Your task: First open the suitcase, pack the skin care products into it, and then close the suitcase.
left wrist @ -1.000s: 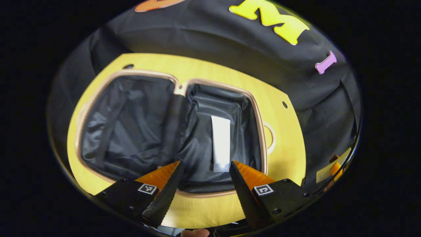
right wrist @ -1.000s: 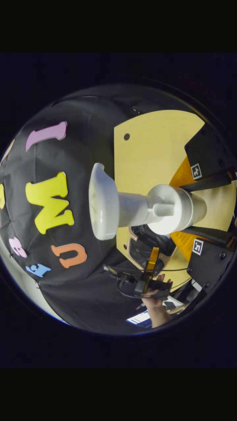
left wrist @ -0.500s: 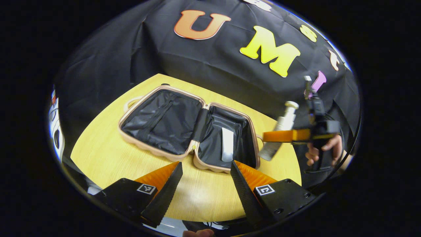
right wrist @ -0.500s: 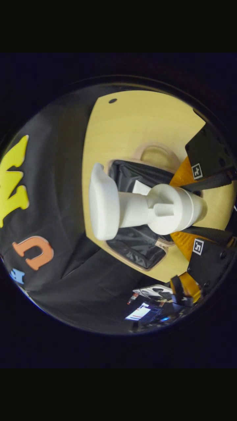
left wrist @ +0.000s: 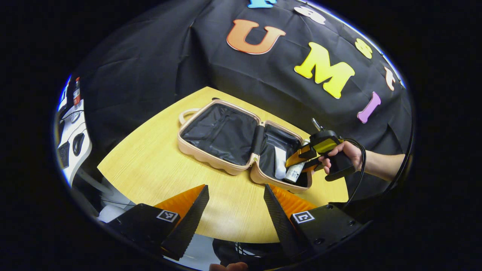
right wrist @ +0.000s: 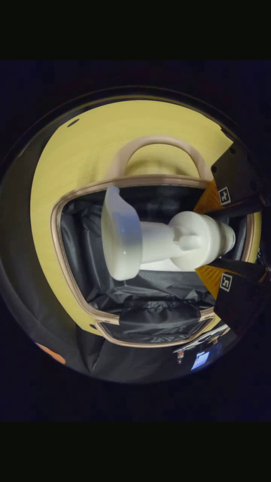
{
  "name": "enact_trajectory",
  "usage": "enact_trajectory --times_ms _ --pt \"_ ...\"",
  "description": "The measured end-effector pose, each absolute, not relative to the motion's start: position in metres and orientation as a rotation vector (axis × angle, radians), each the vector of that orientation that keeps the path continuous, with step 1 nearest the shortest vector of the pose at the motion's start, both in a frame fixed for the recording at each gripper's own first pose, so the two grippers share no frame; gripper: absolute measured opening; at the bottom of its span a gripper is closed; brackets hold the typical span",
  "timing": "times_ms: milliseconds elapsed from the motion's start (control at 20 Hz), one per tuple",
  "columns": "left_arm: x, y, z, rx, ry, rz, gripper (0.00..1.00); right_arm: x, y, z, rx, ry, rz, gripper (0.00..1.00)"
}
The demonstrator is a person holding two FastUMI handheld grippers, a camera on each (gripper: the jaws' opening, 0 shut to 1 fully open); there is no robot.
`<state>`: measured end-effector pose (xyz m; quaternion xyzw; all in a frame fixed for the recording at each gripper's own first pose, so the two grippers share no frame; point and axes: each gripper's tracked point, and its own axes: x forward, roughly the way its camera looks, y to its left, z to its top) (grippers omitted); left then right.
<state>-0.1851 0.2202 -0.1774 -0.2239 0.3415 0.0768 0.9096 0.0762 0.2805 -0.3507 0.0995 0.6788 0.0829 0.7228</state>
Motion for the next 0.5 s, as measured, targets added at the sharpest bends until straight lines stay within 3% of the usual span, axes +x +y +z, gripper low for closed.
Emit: enact_trajectory --times_ms 500 --pt "-0.171 0.216 -0.158 -0.429 0.667 0.119 0.94 0.08 0.273 -0.346 0.242 1.503 0.086 0.51"
